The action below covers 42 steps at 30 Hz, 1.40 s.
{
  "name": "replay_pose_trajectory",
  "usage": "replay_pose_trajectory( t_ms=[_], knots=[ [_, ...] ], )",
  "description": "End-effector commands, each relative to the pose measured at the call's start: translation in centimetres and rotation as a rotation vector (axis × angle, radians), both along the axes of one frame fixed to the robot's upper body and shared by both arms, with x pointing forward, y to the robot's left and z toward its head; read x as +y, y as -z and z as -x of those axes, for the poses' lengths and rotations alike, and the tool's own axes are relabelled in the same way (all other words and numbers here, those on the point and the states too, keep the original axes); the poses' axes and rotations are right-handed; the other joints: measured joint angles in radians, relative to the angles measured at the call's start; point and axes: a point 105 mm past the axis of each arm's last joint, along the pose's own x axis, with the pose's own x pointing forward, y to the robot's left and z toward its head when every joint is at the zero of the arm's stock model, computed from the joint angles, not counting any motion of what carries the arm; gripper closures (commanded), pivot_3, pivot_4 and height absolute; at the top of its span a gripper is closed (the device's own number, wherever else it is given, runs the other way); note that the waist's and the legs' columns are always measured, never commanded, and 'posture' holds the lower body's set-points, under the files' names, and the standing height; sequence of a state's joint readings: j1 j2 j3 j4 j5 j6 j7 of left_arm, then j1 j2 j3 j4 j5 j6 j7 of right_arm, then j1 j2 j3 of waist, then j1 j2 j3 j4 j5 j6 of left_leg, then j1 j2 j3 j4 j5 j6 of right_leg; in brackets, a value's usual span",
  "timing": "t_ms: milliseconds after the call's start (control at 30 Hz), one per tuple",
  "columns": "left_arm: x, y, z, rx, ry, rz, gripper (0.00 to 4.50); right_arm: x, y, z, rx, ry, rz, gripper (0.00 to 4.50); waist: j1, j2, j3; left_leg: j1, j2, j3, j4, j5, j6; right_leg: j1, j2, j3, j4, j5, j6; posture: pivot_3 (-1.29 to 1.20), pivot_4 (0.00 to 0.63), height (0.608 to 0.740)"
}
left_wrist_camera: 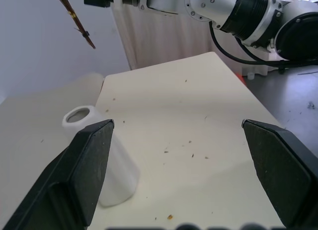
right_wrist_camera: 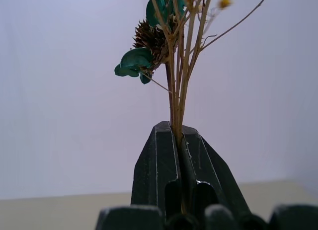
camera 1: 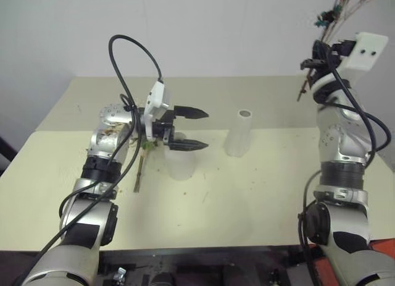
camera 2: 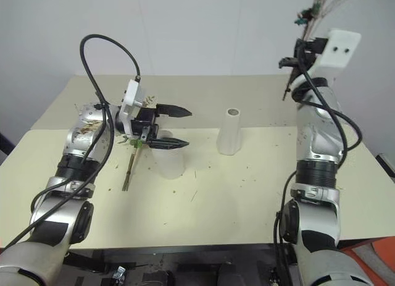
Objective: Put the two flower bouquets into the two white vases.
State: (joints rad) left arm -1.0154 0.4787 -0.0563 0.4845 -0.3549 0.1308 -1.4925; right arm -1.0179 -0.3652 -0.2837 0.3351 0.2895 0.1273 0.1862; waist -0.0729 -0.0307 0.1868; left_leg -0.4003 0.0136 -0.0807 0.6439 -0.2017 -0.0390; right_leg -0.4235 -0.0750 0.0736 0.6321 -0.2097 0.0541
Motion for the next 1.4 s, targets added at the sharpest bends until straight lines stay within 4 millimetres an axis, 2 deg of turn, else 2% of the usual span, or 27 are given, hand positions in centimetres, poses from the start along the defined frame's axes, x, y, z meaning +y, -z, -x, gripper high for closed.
replay_pose_trajectory(
  t_ms=[33, 133, 433, 633, 833, 1000, 1400],
  knots=[
    [0.7, -1.1, 0.3, -0.036, -0.027, 0.021, 0.00, 1.7, -2.4, 1.3, -0.127, -0.143, -0.054, 4.49, 0.001, 0.000, 0.000, 0.000, 0.000, 0.000, 0.000, 0.000, 0.000, 0.000, 0.000, 0.000, 0.000, 0.000, 0.000, 0.00, 0.150, 0.740],
    [1.3, -0.8, 0.6, -0.027, -0.051, 0.008, 0.00, 3.1, -1.8, 1.2, -0.154, -0.283, -0.128, 4.49, 0.001, 0.001, 0.000, 0.000, 0.000, 0.000, 0.000, 0.000, 0.000, 0.000, 0.000, 0.000, 0.000, 0.000, 0.000, 0.00, 0.150, 0.740],
    [2.4, -0.8, 1.0, -0.025, -0.099, -0.006, 0.00, 5.8, -0.3, 0.9, -0.138, -0.392, -0.146, 4.49, 0.001, 0.002, 0.001, 0.000, 0.000, 0.000, 0.000, 0.000, 0.000, 0.000, 0.000, 0.000, 0.001, 0.000, 0.000, 0.00, 0.150, 0.740],
    [2.6, -1.3, 1.4, -0.034, -0.110, 0.023, 0.00, 6.1, 1.0, 0.1, -0.129, -0.397, -0.157, 4.49, 0.001, 0.002, 0.002, 0.000, 0.000, 0.000, 0.000, 0.000, 0.000, 0.000, 0.000, 0.000, 0.001, 0.000, 0.000, 0.00, 0.150, 0.740],
    [3.1, -1.0, 1.5, -0.029, -0.134, 0.012, 0.00, 5.8, 2.3, -0.5, -0.105, -0.384, -0.144, 4.49, 0.000, 0.004, 0.002, 0.001, 0.000, 0.000, 0.000, 0.000, 0.000, 0.000, 0.000, 0.000, 0.001, 0.000, -0.001, 0.00, 0.150, 0.740],
    [3.3, -1.0, 1.8, -0.031, -0.142, 0.021, 0.00, 5.7, 4.4, -1.2, -0.080, -0.371, -0.138, 4.49, 0.000, 0.004, 0.002, 0.001, 0.000, 0.000, 0.000, 0.000, 0.000, 0.000, 0.000, 0.000, 0.001, 0.000, -0.001, 0.00, 0.150, 0.740],
    [4.1, -0.9, 2.2, -0.026, -0.164, 0.019, 0.00, 6.0, 6.4, -2.0, -0.055, -0.381, -0.113, 4.49, -0.001, 0.005, 0.003, 0.001, 0.000, 0.000, 0.000, 0.000, 0.000, 0.000, 0.000, 0.000, 0.001, 0.000, -0.001, 0.00, 0.150, 0.740]
  ],
)
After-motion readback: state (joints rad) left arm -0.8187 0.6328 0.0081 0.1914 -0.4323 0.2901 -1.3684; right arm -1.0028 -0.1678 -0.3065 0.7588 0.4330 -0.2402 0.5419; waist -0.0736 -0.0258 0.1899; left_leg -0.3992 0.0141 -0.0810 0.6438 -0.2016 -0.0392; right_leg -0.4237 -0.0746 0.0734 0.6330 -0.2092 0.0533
